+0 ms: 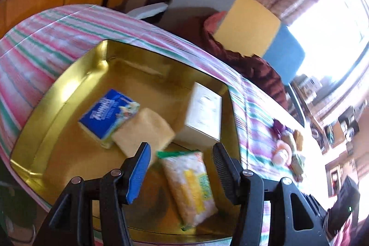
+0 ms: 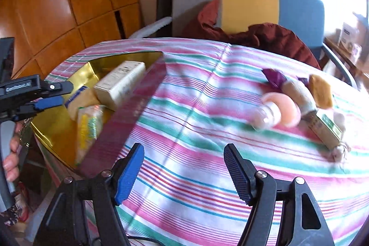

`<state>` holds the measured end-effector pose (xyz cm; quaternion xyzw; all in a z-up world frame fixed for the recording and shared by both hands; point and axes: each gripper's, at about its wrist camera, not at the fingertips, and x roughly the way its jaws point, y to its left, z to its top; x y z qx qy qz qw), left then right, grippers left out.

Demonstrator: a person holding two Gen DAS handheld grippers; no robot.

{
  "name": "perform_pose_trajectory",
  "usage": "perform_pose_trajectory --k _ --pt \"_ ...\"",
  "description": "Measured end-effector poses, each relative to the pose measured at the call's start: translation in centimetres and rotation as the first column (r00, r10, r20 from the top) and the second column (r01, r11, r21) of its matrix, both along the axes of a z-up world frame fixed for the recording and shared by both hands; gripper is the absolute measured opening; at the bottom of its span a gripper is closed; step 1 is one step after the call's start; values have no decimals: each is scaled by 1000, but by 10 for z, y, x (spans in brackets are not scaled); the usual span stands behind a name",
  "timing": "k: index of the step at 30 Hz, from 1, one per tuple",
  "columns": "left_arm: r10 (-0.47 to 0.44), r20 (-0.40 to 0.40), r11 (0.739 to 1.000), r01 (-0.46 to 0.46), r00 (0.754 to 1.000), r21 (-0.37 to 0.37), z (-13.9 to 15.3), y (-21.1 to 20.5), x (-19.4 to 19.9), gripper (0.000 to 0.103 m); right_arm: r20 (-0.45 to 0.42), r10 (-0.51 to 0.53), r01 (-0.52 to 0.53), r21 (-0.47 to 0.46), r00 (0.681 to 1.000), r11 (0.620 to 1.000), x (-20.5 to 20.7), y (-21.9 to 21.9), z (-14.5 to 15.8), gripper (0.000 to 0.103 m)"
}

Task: Organize objects
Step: 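Reach the right tool to the green essential-oil box and grasp it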

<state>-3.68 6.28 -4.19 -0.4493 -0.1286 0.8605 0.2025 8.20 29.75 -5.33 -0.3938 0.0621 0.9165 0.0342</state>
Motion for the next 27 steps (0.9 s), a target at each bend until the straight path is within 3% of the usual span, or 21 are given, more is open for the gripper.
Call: perform_pose_trajectory --k 7,16,22,27 --pt "-158 -55 987 158 986 -16 7 37 26 57 56 -53 53 3 997 999 17 31 -20 74" --pt "-354 -110 935 355 929 -13 15 81 64 57 111 -158 154 42 981 987 38 97 -29 74" --pt "-437 -91 899 438 895 -10 7 106 82 57 64 -225 223 44 972 974 32 159 -17 80" --pt "-472 -65 882 472 879 -16 -1 120 94 57 21 -203 199 123 979 972 11 187 -5 81"
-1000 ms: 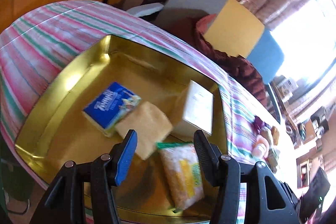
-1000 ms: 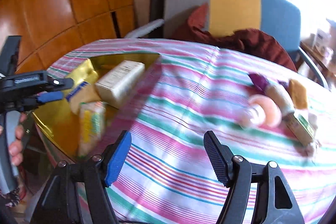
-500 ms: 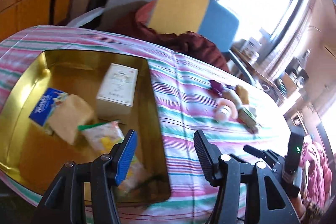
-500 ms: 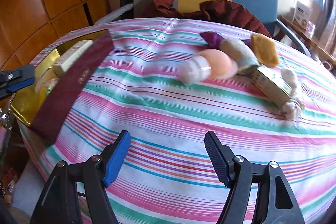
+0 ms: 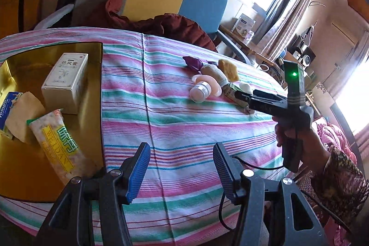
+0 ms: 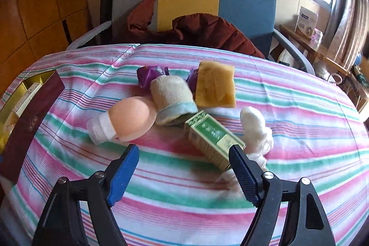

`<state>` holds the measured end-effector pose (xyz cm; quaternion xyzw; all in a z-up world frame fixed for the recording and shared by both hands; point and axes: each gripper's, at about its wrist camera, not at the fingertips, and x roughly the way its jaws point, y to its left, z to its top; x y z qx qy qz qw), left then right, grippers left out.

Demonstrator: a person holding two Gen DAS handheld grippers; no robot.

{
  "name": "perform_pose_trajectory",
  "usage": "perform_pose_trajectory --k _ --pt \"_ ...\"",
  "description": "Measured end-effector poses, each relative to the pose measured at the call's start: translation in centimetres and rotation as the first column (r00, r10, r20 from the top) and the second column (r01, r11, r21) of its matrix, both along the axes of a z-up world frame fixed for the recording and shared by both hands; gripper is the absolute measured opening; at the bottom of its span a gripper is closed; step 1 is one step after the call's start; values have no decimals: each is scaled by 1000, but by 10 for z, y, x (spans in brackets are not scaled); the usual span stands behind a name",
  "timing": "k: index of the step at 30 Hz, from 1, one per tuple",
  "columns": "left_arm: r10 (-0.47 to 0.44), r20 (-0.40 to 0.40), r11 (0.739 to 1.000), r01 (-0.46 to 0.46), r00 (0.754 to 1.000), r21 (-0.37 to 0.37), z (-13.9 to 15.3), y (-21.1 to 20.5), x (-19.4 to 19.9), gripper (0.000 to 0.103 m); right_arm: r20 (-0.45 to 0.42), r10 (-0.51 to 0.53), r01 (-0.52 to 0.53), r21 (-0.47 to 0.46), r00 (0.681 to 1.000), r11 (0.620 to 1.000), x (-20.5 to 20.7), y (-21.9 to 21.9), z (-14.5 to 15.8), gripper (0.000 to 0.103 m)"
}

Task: Organize objects
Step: 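Reach the right tool to the green essential-oil box and grasp it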

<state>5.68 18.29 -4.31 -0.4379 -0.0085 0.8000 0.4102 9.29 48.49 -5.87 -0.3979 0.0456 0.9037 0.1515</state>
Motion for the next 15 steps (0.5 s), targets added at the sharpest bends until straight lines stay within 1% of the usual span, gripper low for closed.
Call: perform_pose_trajectory --k 4,8,10,11,14,15 --pt "-34 6 999 34 999 -28 -4 11 6 57 -17 31 -30 69 999 997 -11 7 -2 81" --pt "-59 26 997 60 998 -49 -10 23 8 57 -17 67 -65 67 998 996 -22 18 -4 81" --pt "-71 37 996 73 997 -60 -13 30 8 57 15 71 -72 58 997 996 -30 24 -11 78" --pt "-77 40 995 80 996 -67 -14 34 8 57 32 68 -70 48 997 996 -32 28 -16 76" --pt "-93 35 992 95 995 -82 -16 43 7 57 78 50 -46 -47 996 998 -35 43 -29 72" --pt "-96 32 991 99 995 -86 -16 47 6 57 78 36 -30 -66 996 997 -34 46 -31 71"
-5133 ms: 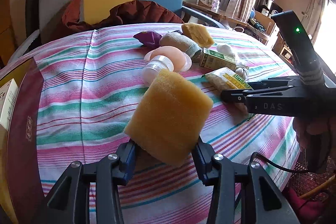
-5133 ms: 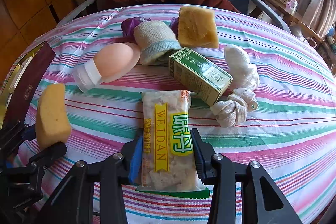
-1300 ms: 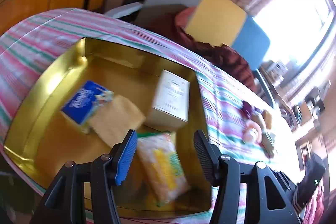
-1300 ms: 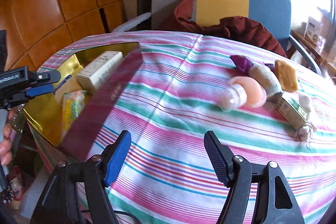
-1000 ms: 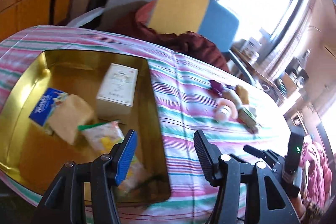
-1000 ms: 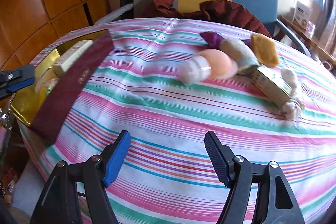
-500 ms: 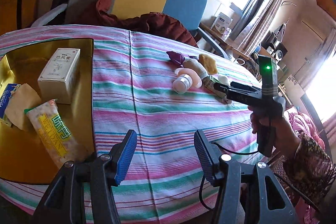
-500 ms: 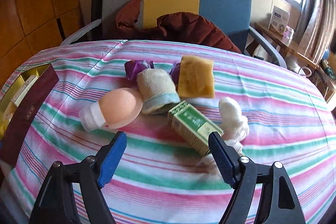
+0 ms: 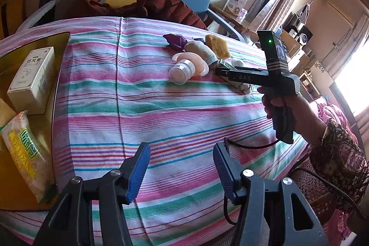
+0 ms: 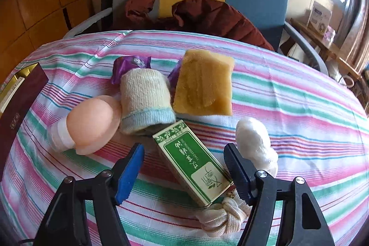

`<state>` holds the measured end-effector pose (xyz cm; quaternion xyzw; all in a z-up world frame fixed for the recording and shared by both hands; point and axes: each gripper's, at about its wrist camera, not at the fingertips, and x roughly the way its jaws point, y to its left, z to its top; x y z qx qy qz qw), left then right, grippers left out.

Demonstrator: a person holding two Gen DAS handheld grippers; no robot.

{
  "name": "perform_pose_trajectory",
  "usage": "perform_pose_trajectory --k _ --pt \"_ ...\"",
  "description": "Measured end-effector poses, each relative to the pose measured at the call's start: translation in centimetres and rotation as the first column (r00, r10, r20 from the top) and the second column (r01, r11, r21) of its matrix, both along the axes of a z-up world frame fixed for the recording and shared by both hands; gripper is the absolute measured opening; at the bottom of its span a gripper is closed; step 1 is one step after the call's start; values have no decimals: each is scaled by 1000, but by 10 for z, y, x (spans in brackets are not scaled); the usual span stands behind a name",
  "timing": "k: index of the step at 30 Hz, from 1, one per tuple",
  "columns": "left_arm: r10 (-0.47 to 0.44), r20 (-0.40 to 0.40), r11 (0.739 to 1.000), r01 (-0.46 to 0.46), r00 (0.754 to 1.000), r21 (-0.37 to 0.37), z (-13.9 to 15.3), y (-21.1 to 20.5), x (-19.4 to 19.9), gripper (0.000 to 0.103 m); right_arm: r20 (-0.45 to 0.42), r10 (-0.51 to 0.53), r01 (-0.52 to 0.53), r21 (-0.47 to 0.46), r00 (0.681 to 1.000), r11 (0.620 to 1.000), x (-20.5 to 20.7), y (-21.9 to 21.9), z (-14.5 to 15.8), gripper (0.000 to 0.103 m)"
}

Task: Organize objects
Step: 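Reach the right tool to the green essential-oil box and grasp it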

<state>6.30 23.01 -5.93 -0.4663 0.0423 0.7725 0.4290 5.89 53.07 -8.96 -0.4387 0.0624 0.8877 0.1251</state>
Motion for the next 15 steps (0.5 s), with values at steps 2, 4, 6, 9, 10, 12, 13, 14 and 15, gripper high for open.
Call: perform_pose_trajectory --k 2,4,6,9,10,12,13,14,15 --pt "-6 3 1000 6 1000 -7 0 8 -4 57 7 -7 7 -50 1000 999 0 3 -2 58" --pt "-14 9 1000 14 1000 -5 0 16 -8 57 17 -5 7 -94 1000 996 -1 2 -4 53" --pt "-18 1 1000 18 1000 -23 -1 26 -13 57 39 0 5 -111 999 994 -2 -3 -7 45" --pt "-23 -10 999 23 1000 -42 -3 38 -20 57 59 -8 15 -118 998 993 -2 -8 -7 40" --pt "-25 -13 999 24 1000 -48 -4 43 -22 57 63 -18 26 -134 998 991 -1 -8 -7 37" --pt "-27 -21 997 25 999 -67 -5 51 -27 58 67 -43 54 -175 997 983 3 -5 -6 33" --pt "-27 -27 997 25 999 -76 -5 55 -29 58 70 -56 69 -194 996 979 4 -2 -6 33" --pt "-26 -33 997 23 999 -80 -5 60 -32 62 73 -70 84 -219 995 972 6 0 -6 33" --pt "-25 -36 997 22 999 -78 -4 65 -36 67 78 -78 95 -237 994 967 7 2 -6 33"
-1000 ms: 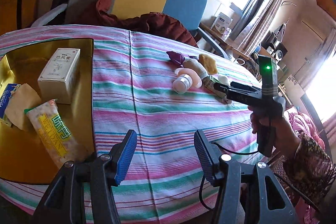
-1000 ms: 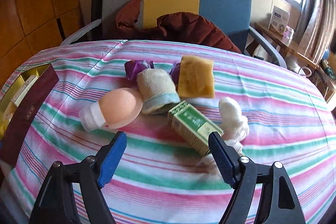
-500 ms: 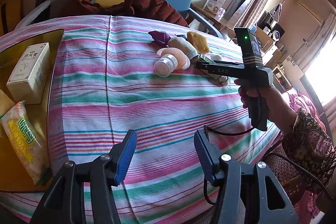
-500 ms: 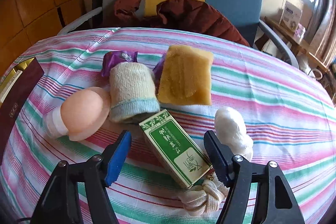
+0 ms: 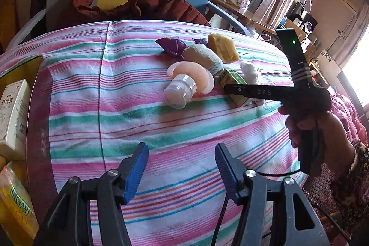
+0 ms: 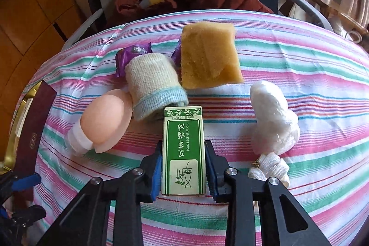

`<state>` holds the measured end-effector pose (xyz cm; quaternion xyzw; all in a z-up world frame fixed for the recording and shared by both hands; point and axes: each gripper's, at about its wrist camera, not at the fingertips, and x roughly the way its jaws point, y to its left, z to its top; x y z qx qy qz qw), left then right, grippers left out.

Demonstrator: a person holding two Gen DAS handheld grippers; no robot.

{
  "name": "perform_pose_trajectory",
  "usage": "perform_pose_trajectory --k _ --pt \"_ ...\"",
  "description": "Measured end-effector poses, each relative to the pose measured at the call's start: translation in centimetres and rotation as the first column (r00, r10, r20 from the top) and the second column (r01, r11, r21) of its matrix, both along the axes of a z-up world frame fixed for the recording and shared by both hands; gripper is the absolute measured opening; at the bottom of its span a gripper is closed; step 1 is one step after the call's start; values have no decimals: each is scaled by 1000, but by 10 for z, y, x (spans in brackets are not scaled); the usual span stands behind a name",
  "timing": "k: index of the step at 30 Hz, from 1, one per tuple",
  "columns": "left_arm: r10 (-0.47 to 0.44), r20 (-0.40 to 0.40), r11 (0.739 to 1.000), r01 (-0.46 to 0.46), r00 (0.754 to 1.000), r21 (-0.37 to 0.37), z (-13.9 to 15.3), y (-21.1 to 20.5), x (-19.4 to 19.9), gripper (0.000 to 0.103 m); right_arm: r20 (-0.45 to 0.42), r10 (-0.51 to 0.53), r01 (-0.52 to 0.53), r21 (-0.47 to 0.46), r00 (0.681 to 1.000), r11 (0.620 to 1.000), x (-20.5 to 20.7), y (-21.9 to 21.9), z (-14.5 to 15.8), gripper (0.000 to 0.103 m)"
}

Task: Organize objects
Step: 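Reach the right tool to the green essential-oil box and grasp it, then grasp the peach mushroom-shaped bottle with the left tool while the right tool holds the green box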

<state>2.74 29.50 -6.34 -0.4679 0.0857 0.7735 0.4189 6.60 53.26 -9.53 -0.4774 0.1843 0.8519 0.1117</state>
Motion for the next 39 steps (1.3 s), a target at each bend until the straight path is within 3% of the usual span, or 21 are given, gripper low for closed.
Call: perform_pose_trajectory --k 5,11,16,19,23,25,27,29,39 --pt "-29 2 999 29 1000 -18 2 40 -23 75 30 -4 5 -25 1000 1000 3 1 0 33" --pt "-118 -109 985 103 987 -137 -8 94 -38 80 30 -13 14 -58 999 998 3 5 0 33" --pt "-184 -179 971 150 967 -187 -15 118 -44 80 26 -24 26 -96 999 995 4 9 -1 33" --pt "-205 -120 968 184 971 -169 -23 124 -50 80 26 -25 28 -108 999 994 3 10 -1 33" --pt "-172 -110 978 156 979 -141 -32 123 -53 77 28 -25 28 -110 999 994 2 9 -2 33" --pt "-170 -146 979 150 975 -141 -34 123 -49 73 29 -23 26 -105 999 994 1 8 -2 33" --pt "-182 -219 975 149 959 -163 -38 121 -39 65 30 -21 24 -99 999 995 0 7 -2 33" --pt "-189 -275 976 150 943 -156 -40 116 -29 64 30 -22 25 -97 999 995 -1 7 -2 33" --pt "-53 -300 997 33 953 -69 -37 75 -29 59 15 -27 28 -65 1000 998 2 4 -2 32"
